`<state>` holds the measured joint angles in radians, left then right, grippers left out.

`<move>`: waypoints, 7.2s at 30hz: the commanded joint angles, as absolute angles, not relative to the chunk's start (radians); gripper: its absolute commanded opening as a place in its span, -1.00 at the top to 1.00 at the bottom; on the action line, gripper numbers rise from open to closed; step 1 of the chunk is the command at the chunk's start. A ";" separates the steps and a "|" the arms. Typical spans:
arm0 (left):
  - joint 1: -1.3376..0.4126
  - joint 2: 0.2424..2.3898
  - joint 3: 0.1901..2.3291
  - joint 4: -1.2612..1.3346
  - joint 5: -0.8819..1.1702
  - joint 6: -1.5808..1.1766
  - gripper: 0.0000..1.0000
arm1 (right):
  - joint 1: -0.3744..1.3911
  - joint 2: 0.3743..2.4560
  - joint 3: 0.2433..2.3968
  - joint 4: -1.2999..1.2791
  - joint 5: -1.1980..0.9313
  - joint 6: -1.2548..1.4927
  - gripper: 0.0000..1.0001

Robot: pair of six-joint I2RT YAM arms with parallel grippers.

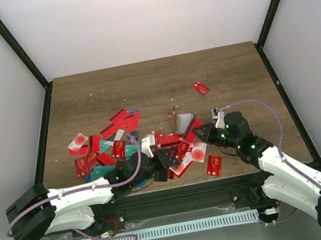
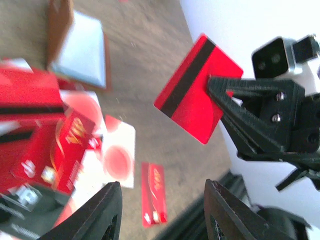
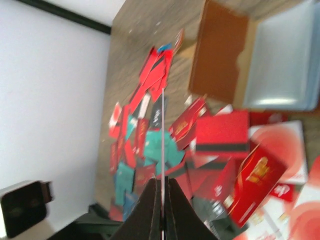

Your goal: Put the credit cards into the card holder

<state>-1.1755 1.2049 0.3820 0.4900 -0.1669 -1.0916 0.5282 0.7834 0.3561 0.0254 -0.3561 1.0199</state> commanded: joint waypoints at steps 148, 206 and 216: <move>-0.577 1.839 0.809 0.340 0.444 -0.765 0.90 | 0.334 1.760 0.826 0.300 -0.781 0.732 0.99; -0.456 1.930 0.949 0.433 0.758 -0.643 -0.17 | 0.325 1.990 0.876 0.657 -1.096 0.811 0.99; -0.439 1.966 0.969 0.427 0.804 -0.615 -0.11 | 0.323 1.992 0.866 0.713 -1.143 0.834 0.99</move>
<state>-0.4500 1.9457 0.9501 0.4168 0.7834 -0.6483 0.3180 1.9907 0.8646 0.6533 -1.0840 0.8280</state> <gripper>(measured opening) 0.557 0.020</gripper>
